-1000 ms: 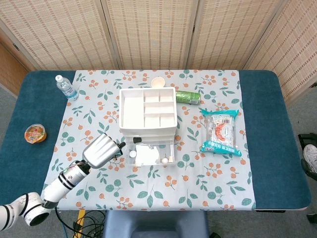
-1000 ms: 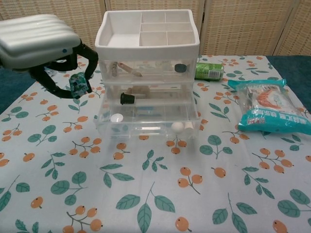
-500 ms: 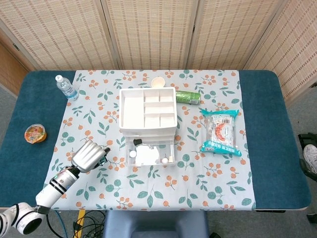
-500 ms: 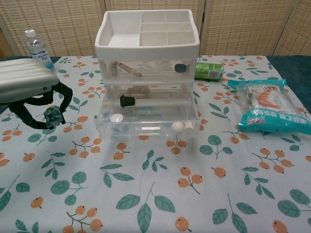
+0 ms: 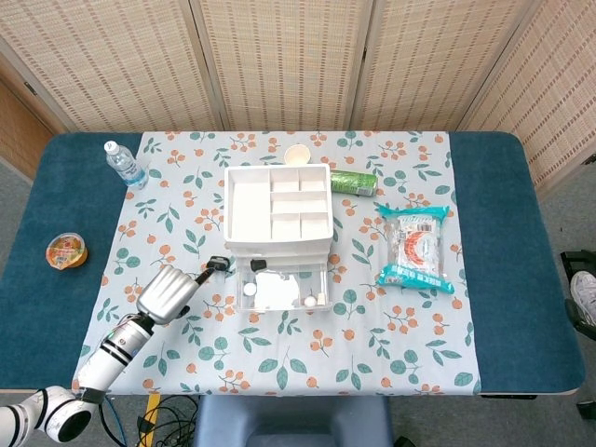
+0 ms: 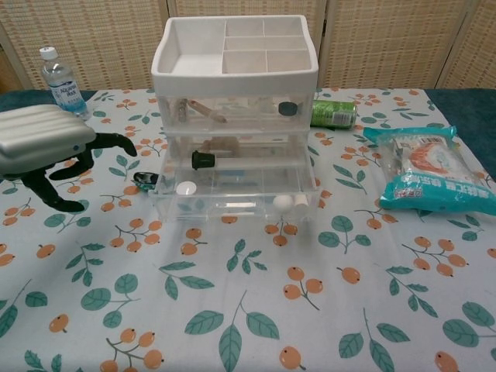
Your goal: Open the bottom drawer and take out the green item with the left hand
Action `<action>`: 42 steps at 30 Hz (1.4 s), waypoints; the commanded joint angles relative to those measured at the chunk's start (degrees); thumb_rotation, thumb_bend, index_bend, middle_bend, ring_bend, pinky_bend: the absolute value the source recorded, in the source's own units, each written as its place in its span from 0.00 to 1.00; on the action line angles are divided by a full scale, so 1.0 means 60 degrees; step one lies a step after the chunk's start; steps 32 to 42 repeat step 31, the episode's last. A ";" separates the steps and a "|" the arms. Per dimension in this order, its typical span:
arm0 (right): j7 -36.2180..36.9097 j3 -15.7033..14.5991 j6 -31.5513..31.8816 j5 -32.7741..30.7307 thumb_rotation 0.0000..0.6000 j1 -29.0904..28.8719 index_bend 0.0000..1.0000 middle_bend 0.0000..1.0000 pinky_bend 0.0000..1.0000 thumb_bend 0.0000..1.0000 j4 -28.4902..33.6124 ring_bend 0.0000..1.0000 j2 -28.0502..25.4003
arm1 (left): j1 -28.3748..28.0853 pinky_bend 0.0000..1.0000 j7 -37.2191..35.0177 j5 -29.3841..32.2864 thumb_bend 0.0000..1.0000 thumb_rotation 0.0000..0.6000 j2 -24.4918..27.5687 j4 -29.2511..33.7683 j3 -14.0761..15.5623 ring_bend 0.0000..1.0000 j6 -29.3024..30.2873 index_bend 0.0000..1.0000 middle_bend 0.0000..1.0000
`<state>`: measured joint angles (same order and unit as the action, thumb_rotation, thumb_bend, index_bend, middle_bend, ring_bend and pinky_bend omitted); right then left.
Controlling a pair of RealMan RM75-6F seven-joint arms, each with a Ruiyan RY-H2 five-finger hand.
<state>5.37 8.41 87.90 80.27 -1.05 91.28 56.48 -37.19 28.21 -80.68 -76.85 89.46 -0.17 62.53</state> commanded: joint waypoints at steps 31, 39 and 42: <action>0.0690 -0.0563 -0.1038 0.0897 1.00 -0.0644 0.13 0.23 0.25 0.36 -0.0055 0.22 0.0385 | 0.3932 0.47 -0.0425 0.1119 0.17 1.00 0.1501 0.1875 -0.0079 0.39 0.4279 0.20 0.45; 0.0690 -0.0563 -0.1038 0.0897 1.00 -0.0644 0.13 0.23 0.25 0.36 -0.0055 0.22 0.0385 | 0.3932 0.47 -0.0425 0.1119 0.17 1.00 0.1501 0.1875 -0.0079 0.39 0.4279 0.20 0.45; 0.0690 -0.0563 -0.1038 0.0897 1.00 -0.0644 0.13 0.23 0.25 0.36 -0.0055 0.22 0.0385 | 0.3932 0.47 -0.0425 0.1119 0.17 1.00 0.1501 0.1875 -0.0079 0.39 0.4279 0.20 0.45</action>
